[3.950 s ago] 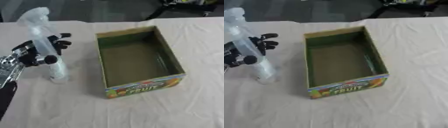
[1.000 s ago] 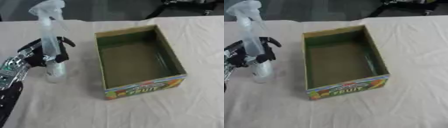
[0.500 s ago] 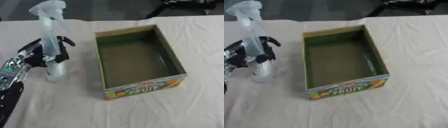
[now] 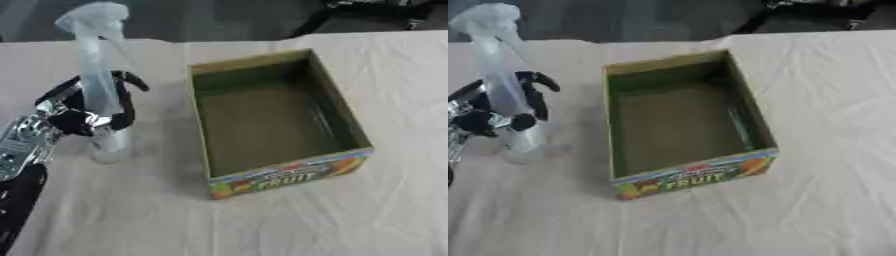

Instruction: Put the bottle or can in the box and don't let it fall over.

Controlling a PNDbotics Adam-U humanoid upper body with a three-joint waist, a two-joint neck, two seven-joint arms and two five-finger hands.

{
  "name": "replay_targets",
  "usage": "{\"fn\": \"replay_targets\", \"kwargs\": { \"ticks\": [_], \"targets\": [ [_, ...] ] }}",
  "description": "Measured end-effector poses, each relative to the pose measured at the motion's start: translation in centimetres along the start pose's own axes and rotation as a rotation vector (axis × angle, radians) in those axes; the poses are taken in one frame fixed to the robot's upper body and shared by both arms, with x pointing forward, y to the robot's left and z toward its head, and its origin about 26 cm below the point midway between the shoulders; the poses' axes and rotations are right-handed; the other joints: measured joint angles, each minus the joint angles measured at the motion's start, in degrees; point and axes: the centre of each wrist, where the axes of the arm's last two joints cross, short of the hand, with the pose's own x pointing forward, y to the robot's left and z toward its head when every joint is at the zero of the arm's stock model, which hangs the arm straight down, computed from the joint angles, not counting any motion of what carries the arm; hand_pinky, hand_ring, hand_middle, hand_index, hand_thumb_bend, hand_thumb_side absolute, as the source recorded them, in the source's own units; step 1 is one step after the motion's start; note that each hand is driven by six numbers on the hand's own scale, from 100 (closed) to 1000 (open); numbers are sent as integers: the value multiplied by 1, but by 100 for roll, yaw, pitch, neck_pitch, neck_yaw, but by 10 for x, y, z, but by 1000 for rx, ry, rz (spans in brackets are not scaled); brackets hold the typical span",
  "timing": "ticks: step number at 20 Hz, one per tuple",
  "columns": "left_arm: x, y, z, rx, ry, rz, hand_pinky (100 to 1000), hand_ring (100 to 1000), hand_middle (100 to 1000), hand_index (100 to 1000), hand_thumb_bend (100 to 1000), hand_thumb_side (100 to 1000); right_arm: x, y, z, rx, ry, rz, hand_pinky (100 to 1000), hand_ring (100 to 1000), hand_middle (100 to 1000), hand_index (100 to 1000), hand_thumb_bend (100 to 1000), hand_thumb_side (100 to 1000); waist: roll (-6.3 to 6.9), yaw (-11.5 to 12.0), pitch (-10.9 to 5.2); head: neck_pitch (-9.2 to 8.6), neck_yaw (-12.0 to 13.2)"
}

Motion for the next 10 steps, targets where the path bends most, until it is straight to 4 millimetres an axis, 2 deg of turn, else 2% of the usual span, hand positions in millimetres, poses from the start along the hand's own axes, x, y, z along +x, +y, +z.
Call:
{"fn": "replay_targets", "kwargs": {
  "ticks": [2,4,5,6,7,8,9,10],
  "targets": [
    [0,0,0,6,-2,3,474,179,676,100,618,182,0,0,0,0,1,-1,999,1000,1000,984,100,470,2,0,-1,1,-1],
    [-1,0,1,11,-2,9,479,182,680,100,561,239,0,0,0,1,2,-1,999,1000,1000,984,100,470,3,0,-1,1,-2],
    [-1,0,1,13,-2,12,490,193,686,100,546,390,0,0,0,2,2,-1,1000,1000,1000,984,100,470,3,-1,-1,1,-2],
    [-1,0,1,15,0,15,492,195,686,100,549,403,0,0,0,2,1,-1,1000,1000,1000,984,100,470,3,-1,-2,1,-2],
    [-2,0,1,18,3,17,499,206,692,100,646,533,0,0,0,3,0,-1,1000,1000,1000,984,100,470,3,-2,-2,1,-2],
    [-3,0,1,21,4,18,499,208,693,100,700,592,0,0,0,3,0,-1,1000,1000,1000,984,100,470,3,-3,-2,1,-2],
    [-3,1,2,24,6,20,503,214,698,100,810,681,0,0,0,4,0,-1,1000,1000,1000,984,100,470,3,-3,-2,1,-2],
    [-4,1,2,27,8,20,502,214,699,100,820,681,0,0,0,4,0,-2,1000,1000,1000,984,100,470,3,-3,-2,0,-2]
  ]
}}
